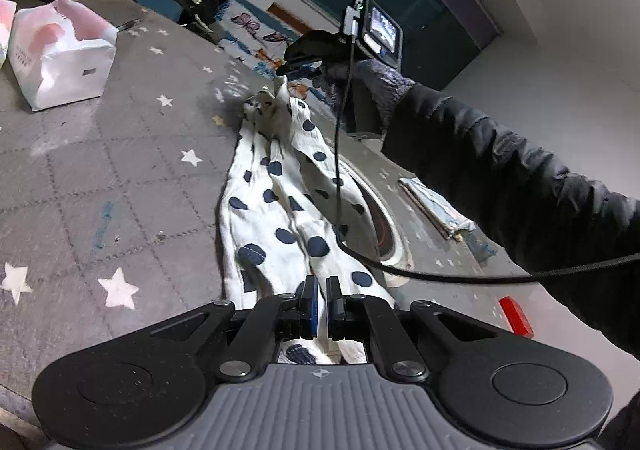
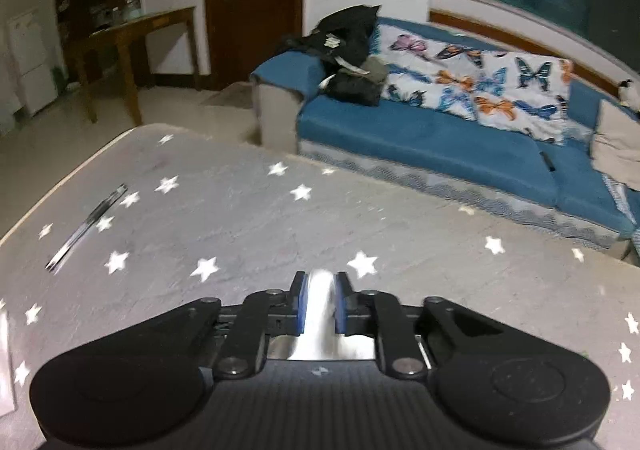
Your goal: Fold clothes
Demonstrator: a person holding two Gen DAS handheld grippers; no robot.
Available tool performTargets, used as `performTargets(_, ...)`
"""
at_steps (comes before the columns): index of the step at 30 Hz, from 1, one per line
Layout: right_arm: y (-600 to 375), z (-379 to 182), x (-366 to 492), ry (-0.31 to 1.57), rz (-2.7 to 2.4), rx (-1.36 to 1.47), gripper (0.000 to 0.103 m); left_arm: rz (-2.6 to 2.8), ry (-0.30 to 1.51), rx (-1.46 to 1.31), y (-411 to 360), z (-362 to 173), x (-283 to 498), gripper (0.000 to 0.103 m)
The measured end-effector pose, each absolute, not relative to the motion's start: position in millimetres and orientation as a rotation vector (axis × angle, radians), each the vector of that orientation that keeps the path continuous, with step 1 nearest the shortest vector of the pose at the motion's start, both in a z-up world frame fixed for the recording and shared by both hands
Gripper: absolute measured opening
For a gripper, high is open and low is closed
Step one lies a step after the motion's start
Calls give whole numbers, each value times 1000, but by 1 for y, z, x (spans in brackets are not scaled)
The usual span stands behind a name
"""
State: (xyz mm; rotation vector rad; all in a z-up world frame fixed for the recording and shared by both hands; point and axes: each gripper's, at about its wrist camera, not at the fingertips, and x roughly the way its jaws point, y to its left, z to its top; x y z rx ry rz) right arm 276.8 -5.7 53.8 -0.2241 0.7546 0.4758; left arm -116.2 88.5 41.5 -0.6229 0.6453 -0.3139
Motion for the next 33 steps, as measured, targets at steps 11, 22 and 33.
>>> performTargets(11,-49,95,243,697,517,-280,25,-342,674,-524,53,40,-102,29)
performTargets(22,-66,72,211,796,618,-301,30,-322,745,-439,18,31,-95,26)
performTargets(33,-25,24,215,867,667,-314,30,-367,711,-445,20,41,-90,3)
